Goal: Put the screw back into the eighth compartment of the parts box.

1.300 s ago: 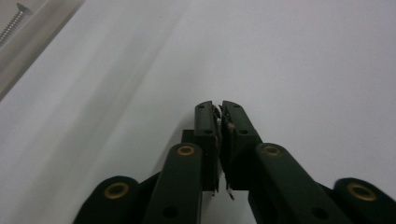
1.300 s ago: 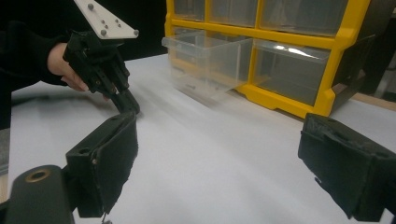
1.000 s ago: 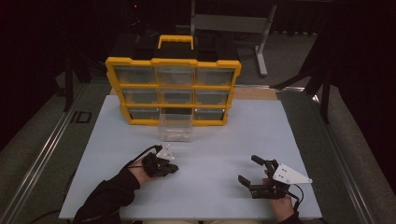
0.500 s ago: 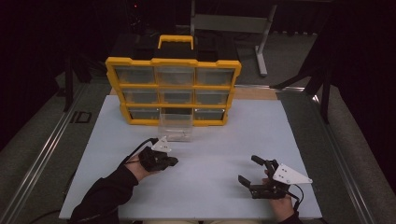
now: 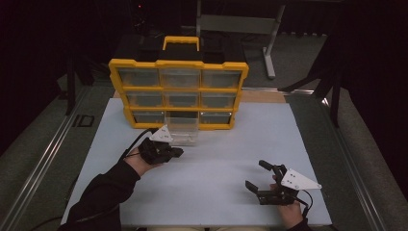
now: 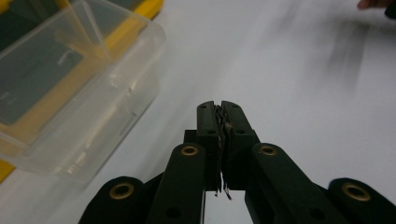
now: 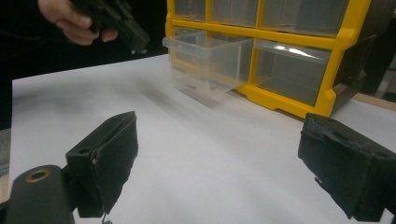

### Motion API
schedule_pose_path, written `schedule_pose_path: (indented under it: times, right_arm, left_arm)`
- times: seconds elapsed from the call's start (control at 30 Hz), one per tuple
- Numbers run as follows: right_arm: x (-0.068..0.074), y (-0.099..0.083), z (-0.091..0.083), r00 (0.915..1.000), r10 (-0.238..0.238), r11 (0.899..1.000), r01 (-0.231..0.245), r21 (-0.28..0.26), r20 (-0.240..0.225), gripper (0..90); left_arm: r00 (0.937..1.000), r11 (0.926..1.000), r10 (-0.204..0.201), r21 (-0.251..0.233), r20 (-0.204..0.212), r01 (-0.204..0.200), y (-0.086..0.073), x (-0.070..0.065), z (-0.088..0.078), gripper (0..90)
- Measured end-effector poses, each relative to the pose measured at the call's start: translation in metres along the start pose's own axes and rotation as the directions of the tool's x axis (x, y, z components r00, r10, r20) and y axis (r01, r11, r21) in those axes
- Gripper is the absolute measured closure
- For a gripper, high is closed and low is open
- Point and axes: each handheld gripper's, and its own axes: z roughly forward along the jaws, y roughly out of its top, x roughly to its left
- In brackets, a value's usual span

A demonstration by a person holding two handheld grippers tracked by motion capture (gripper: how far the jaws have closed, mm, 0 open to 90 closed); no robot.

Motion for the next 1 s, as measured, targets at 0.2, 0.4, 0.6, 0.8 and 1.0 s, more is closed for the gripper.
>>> schedule_pose_path:
  times: [0.2, 0.4, 0.6, 0.8, 1.0]
  right_arm:
    - [0.0, 0.0, 0.0, 1.0, 0.001, 1.0, -0.001, -0.002, 0.0, 12.0]
    - [0.0, 0.0, 0.0, 1.0, 0.0, 1.0, 0.0, -0.001, -0.001, 12.0]
    - [0.0, 0.0, 0.0, 1.0, 0.001, 1.0, -0.001, 0.001, -0.001, 12.1]
    - [0.0, 0.0, 0.0, 1.0, 0.003, 1.0, -0.003, 0.002, 0.0, 12.0]
    - [0.0, 0.0, 0.0, 1.0, 0.003, 1.0, -0.003, 0.003, 0.0, 12.0]
  left_arm:
    - [0.9987, 0.9987, -0.028, -0.044, -0.043, 0.026, 0.014, 0.007, -0.009, 87.5]
    - [0.9946, 0.9958, -0.061, -0.074, -0.084, 0.055, 0.022, 0.014, -0.012, 87.5]
    - [0.9783, 0.9873, -0.132, -0.11, -0.16, 0.115, 0.029, 0.023, -0.01, 87.4]
    - [0.9684, 0.9833, -0.161, -0.115, -0.19, 0.141, 0.034, 0.027, -0.006, 87.4]
    - [0.946, 0.9717, -0.227, -0.12, -0.232, 0.204, 0.038, 0.033, 0.004, 87.4]
